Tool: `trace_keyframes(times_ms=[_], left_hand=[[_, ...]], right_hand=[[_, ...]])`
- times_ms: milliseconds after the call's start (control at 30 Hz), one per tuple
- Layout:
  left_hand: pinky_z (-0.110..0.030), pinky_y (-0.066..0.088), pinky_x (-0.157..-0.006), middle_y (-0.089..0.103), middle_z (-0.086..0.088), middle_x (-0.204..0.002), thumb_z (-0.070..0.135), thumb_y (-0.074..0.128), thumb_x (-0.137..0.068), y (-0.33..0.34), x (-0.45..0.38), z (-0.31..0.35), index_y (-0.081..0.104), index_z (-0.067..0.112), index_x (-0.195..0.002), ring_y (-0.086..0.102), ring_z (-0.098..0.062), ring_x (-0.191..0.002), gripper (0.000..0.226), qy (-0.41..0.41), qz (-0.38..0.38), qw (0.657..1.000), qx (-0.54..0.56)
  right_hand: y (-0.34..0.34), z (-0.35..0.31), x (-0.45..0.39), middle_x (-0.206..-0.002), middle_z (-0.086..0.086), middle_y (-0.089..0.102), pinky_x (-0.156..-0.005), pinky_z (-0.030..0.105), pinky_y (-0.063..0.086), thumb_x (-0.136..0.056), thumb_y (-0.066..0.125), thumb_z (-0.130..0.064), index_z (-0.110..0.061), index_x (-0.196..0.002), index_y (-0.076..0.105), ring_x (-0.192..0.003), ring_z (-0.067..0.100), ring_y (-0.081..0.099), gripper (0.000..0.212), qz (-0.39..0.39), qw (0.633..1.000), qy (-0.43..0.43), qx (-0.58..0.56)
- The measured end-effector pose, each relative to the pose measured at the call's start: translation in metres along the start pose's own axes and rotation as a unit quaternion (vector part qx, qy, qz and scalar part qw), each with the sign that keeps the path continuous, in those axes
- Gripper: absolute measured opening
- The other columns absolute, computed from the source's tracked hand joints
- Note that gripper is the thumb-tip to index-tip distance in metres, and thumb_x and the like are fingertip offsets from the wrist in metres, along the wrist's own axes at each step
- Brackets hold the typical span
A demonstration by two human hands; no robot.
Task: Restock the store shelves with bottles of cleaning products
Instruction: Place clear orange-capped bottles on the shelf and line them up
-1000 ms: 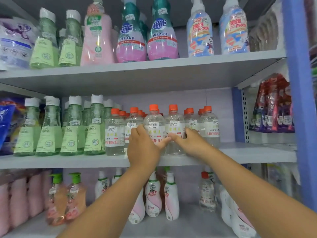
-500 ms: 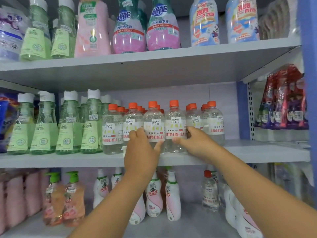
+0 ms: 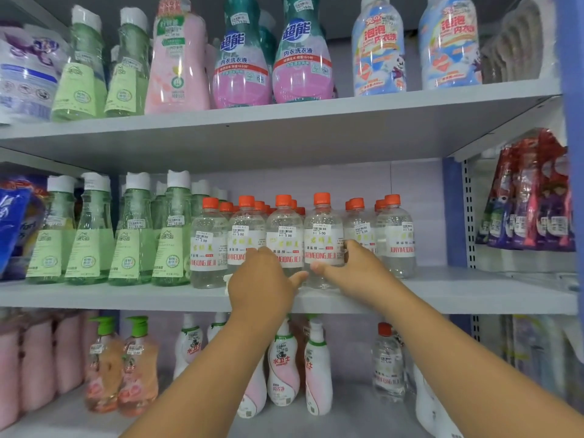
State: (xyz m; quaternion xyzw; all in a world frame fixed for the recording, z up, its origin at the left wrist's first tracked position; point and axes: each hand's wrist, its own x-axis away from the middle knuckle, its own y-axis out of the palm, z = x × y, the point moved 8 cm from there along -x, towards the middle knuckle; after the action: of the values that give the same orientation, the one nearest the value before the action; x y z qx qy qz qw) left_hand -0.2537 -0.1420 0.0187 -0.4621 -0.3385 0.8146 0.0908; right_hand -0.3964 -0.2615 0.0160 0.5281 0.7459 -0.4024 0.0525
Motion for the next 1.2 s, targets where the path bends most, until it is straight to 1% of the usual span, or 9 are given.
trace_keyframes(times_ms=[167,400,567,633,733,867,967,1100,1200], left_hand=[[-0.031,0.046,-0.064,0.062,-0.001,-0.095,0.059,0.075,-0.08,0.006,-0.001,-0.01,0.059,0.013,-0.097,0.059,-0.021,-0.079,0.051,-0.024,-0.003,0.998,0.056],[-0.032,0.047,-0.071,0.066,-0.003,-0.11,0.054,0.077,-0.081,0.007,0.003,-0.015,0.062,0.013,-0.116,0.064,-0.024,-0.1,0.056,-0.035,0.017,0.993,0.109],[-0.032,0.043,-0.069,0.058,0.003,-0.095,0.048,0.078,-0.083,0.007,0.012,-0.016,0.055,0.018,-0.097,0.061,-0.022,-0.091,0.041,-0.045,0.026,0.981,0.186],[-0.034,0.047,-0.077,0.06,0.001,-0.1,0.047,0.076,-0.084,0.008,0.02,-0.015,0.057,0.017,-0.101,0.061,-0.024,-0.1,0.039,-0.025,0.043,0.973,0.224],[-0.041,0.047,-0.099,0.059,-0.004,-0.125,0.045,0.071,-0.089,0.011,0.046,-0.005,0.059,0.014,-0.129,0.054,-0.024,-0.12,0.053,0.055,0.079,0.968,0.231],[-0.045,0.043,-0.108,0.052,-0.002,-0.138,0.03,0.072,-0.09,0.028,0.105,0.007,0.062,0.016,-0.126,0.044,-0.021,-0.134,0.041,0.135,0.132,0.936,0.296],[-0.032,0.031,-0.116,0.041,-0.004,-0.151,0.021,0.074,-0.089,0.061,0.137,0.011,0.065,0.014,-0.12,0.037,-0.023,-0.142,0.034,0.147,0.132,0.932,0.305],[-0.022,0.034,-0.111,0.048,0.004,-0.137,0.025,0.069,-0.091,0.125,0.156,0.019,0.061,0.018,-0.123,0.044,-0.013,-0.131,0.033,0.148,0.03,0.933,0.328],[-0.026,0.04,-0.107,0.051,0.007,-0.132,0.03,0.07,-0.092,0.186,0.156,0.024,0.055,0.019,-0.133,0.048,-0.008,-0.125,0.045,0.108,-0.087,0.929,0.344]], right_hand=[[-0.003,0.001,0.002,-0.118,-0.011,0.062,-0.091,0.033,0.052,-0.087,0.073,-0.045,-0.026,-0.13,0.052,-0.107,0.013,0.061,0.052,-0.018,1.0,0.003,-0.021],[-0.002,0.001,0.001,-0.121,-0.008,0.063,-0.085,0.031,0.047,-0.088,0.071,-0.047,-0.024,-0.128,0.053,-0.107,0.015,0.06,0.05,-0.009,1.0,-0.001,-0.001],[0.001,-0.004,0.005,-0.114,-0.01,0.064,-0.079,0.032,0.049,-0.089,0.066,-0.05,-0.024,-0.123,0.056,-0.099,0.014,0.06,0.045,0.009,0.999,-0.019,0.048],[-0.001,-0.007,0.013,-0.12,-0.005,0.065,-0.083,0.035,0.052,-0.09,0.062,-0.05,-0.022,-0.127,0.054,-0.106,0.017,0.062,0.047,0.051,0.993,-0.049,0.093],[-0.004,-0.003,0.056,-0.143,-0.002,0.052,-0.102,0.036,0.046,-0.096,0.057,-0.044,-0.022,-0.149,0.037,-0.129,0.019,0.05,0.06,0.082,0.981,-0.121,0.127],[-0.001,0.04,0.137,-0.153,-0.013,0.039,-0.116,0.015,0.022,-0.099,0.057,-0.029,-0.023,-0.151,0.04,-0.143,0.002,0.032,0.055,0.138,0.971,-0.193,0.035],[0.018,0.102,0.153,-0.146,-0.017,0.043,-0.114,0.016,0.028,-0.097,0.061,-0.021,-0.023,-0.144,0.048,-0.138,-0.002,0.037,0.049,0.147,0.98,-0.128,-0.026],[0.047,0.179,0.137,-0.131,-0.008,0.055,-0.105,0.03,0.044,-0.091,0.062,-0.032,-0.027,-0.136,0.053,-0.12,0.007,0.053,0.046,0.125,0.984,0.077,-0.097],[0.056,0.21,0.122,-0.099,-0.003,0.069,-0.078,0.028,0.053,-0.084,0.06,-0.019,-0.025,-0.108,0.064,-0.09,0.011,0.065,0.025,0.123,0.976,0.13,-0.123]])
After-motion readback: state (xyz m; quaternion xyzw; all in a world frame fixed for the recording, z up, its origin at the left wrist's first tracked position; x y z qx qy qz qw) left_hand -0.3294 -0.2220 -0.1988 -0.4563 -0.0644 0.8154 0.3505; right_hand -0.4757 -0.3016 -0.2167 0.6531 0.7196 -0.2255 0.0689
